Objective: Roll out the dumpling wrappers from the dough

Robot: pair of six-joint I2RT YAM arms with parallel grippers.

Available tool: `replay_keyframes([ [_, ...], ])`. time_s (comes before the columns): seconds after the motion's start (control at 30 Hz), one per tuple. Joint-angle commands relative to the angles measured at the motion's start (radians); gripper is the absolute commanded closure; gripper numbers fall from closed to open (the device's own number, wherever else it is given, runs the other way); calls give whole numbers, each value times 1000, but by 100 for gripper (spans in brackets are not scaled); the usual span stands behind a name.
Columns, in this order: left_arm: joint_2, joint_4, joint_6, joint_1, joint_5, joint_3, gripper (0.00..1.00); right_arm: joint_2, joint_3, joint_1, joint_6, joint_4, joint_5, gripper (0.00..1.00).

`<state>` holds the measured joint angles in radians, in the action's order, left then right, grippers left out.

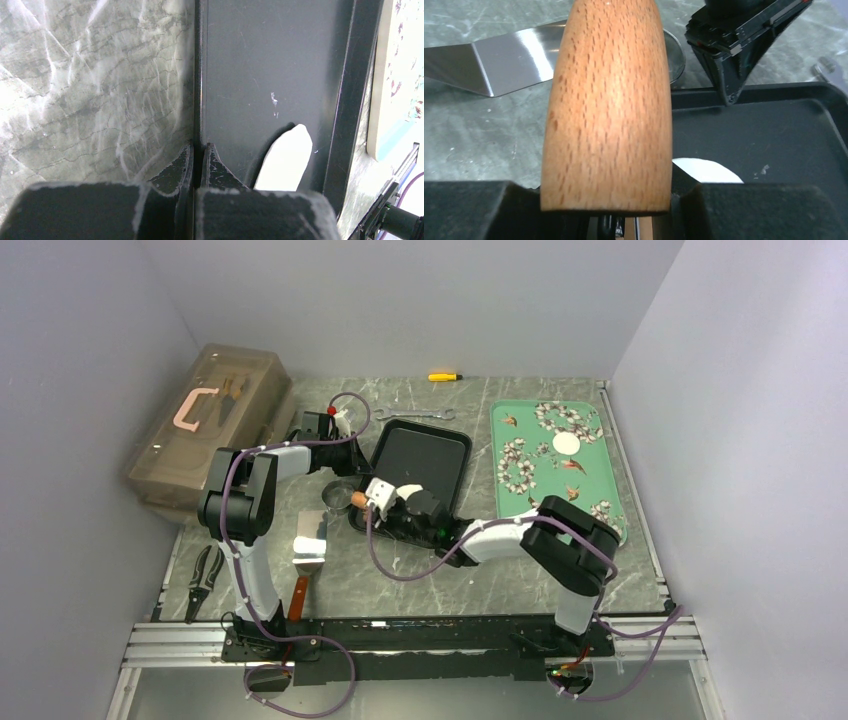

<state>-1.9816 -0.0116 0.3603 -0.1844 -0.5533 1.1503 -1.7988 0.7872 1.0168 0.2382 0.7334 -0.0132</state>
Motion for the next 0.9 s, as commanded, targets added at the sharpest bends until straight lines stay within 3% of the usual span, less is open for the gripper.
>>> replay_keyframes([
  [0.0,-53,-55,-12,3,66,-16,100,54,73,-88,-133,-264,-126,100],
  [0.33,-52,-57,-14,3,68,-15,100,86,159,-281,-439,-84,-318,100],
  [0.63,-48,-58,-14,3,68,-16,100,-122,185,-394,-671,-65,-415,100],
  [0.73,-48,-60,-14,3,67,-14,100,-156,162,-405,-640,-86,-333,100],
  [0.87,-46,-59,-14,3,67,-15,100,-136,91,-403,-413,-154,-47,100],
])
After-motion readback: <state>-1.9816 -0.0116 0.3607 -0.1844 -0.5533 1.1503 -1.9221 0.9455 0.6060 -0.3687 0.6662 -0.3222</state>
